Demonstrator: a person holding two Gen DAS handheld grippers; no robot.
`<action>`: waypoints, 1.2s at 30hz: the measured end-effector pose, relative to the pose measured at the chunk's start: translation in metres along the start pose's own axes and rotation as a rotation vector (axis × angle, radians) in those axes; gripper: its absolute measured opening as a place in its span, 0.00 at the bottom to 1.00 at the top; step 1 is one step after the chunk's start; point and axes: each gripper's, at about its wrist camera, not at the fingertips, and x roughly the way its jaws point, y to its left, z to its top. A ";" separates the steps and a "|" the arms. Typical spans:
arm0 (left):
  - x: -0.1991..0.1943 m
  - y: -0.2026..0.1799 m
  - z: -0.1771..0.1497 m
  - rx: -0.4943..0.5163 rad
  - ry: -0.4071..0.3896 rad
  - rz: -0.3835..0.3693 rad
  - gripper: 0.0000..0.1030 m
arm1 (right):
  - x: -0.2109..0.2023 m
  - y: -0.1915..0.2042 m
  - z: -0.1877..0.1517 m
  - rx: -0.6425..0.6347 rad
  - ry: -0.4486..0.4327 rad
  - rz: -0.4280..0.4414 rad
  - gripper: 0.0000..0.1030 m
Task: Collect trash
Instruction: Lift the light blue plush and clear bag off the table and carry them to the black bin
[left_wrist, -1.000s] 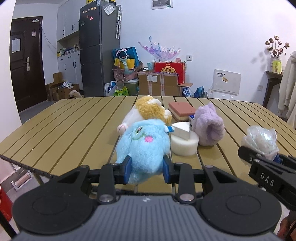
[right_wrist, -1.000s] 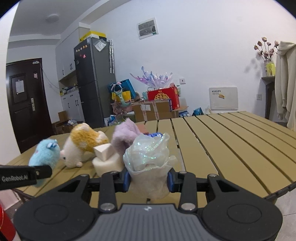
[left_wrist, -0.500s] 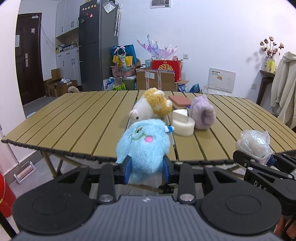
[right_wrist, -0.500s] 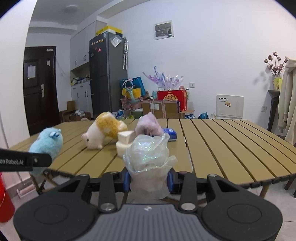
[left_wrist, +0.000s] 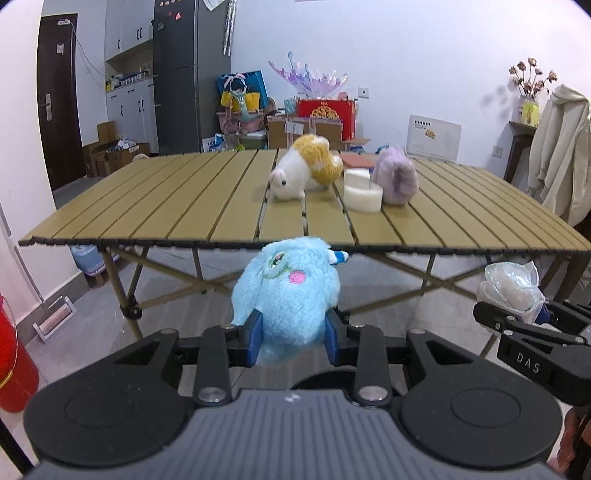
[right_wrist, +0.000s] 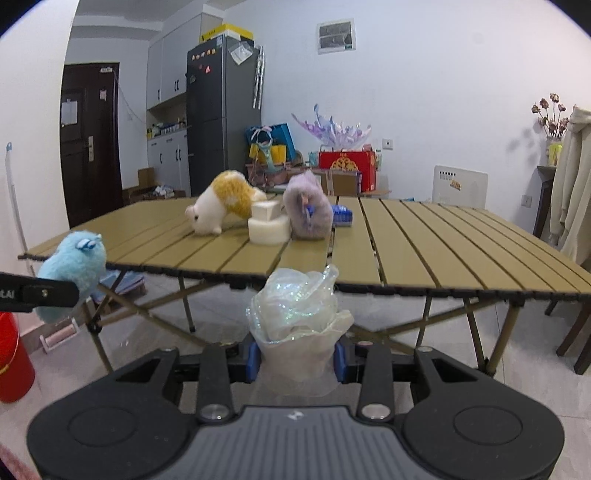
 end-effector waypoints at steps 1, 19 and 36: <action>-0.001 0.002 -0.005 0.001 0.008 -0.002 0.32 | -0.003 0.000 -0.003 -0.003 0.009 0.001 0.35; 0.002 0.027 -0.089 -0.006 0.170 0.004 0.32 | -0.029 0.024 -0.060 -0.057 0.185 0.025 0.35; 0.028 0.053 -0.134 -0.040 0.329 0.048 0.32 | -0.013 0.044 -0.111 -0.085 0.414 0.033 0.34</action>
